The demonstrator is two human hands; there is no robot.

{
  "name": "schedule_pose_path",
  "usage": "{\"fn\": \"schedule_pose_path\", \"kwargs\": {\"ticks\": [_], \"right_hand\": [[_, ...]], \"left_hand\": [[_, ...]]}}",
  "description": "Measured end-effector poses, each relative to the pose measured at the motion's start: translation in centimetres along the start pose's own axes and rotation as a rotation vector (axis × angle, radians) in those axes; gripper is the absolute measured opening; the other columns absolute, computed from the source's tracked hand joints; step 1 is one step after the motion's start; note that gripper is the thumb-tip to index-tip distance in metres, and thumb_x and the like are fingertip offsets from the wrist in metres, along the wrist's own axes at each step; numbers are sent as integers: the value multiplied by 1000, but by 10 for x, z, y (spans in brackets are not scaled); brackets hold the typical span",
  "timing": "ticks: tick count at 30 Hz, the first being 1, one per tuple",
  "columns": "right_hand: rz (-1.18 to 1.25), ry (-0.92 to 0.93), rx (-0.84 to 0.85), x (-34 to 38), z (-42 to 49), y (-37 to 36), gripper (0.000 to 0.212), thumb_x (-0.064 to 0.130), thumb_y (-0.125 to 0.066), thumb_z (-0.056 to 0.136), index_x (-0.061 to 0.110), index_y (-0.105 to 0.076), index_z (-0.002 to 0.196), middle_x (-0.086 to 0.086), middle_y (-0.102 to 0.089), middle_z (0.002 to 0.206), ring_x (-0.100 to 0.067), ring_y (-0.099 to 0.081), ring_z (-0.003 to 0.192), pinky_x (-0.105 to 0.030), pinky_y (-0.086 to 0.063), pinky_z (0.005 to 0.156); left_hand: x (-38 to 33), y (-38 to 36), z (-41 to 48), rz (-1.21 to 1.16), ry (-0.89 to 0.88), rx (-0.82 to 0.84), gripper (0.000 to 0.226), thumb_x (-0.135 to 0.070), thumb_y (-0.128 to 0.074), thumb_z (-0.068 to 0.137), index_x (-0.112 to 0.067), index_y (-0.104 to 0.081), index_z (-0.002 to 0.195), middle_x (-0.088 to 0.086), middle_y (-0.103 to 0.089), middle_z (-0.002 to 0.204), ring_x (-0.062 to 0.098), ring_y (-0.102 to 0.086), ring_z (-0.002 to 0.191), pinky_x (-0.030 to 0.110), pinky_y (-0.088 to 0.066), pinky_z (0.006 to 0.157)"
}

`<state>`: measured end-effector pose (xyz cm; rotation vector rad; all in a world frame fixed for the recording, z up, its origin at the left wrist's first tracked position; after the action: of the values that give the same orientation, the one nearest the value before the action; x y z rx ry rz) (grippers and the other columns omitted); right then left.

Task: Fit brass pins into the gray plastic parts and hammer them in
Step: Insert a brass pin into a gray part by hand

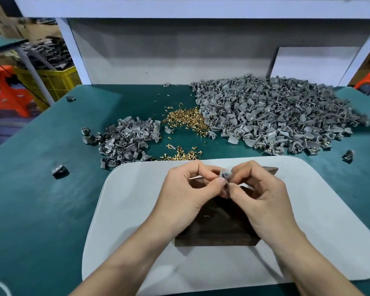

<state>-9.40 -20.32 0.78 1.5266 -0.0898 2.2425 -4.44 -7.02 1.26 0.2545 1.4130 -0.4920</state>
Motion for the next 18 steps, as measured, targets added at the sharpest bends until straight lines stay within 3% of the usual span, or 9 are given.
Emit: {"fn": "schedule_pose_path", "kwargs": {"ticks": [2, 6, 9, 13, 16, 18], "right_hand": [[7, -15, 0, 0, 0, 0, 12, 18, -66, 68, 15, -55, 66, -4, -60, 73, -19, -60, 70, -25, -50, 67], [32, -18, -10, -1, 2, 2, 16, -1, -67, 73, 10, -56, 67, -1, -61, 72, -7, -62, 64, -13, -48, 65], [26, -24, -4, -2, 1, 2, 15, -1, -67, 76, 9, -58, 69, -6, -61, 74, -17, -65, 66, -25, -54, 67], [-36, -10, -32, 0, 1, 3, 10, 10, -65, 72, 17, -59, 68, -3, -59, 76, -27, -63, 70, -48, -54, 71], [-68, 7, -46, 3, 1, 3, 11, 11, -66, 72, 19, -60, 68, 1, -56, 79, -23, -60, 72, -49, -53, 70], [-77, 12, -40, 4, 1, 3, 11, 11, -66, 72, 19, -61, 68, 3, -56, 79, -21, -60, 73, -46, -53, 69]], "left_hand": [[-1, 0, 0, 26, 9, 26, 15, 3, -70, 78, -6, -64, 67, 0, -72, 75, 9, -68, 68, 15, -49, 67], [-1, 1, 0, -19, 38, 36, 16, 6, -69, 78, -8, -62, 83, 5, -71, 73, 14, -67, 62, 17, -49, 60], [0, 3, 1, -29, 49, 32, 25, 7, -65, 82, -14, -64, 96, 8, -73, 82, 16, -67, 65, 18, -50, 60], [-1, 3, 0, 37, 17, 46, 25, 5, -64, 83, -17, -71, 93, 7, -74, 89, 13, -68, 74, 19, -52, 69], [0, 3, 1, 76, 11, 45, 23, -1, -70, 80, -20, -72, 93, 5, -74, 91, 12, -69, 82, 22, -54, 77], [1, 5, 1, 76, 20, 38, 21, -3, -72, 78, -20, -72, 91, 4, -73, 90, 11, -68, 79, 21, -53, 75]]}}
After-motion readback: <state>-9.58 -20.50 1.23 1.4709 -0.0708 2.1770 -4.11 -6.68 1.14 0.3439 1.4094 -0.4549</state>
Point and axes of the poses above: each hand's wrist, its own z-axis towards the middle knuckle, its own y-axis out of the back of the hand, x = y × z, the point moved 3 cm from there along z, towards the middle knuckle
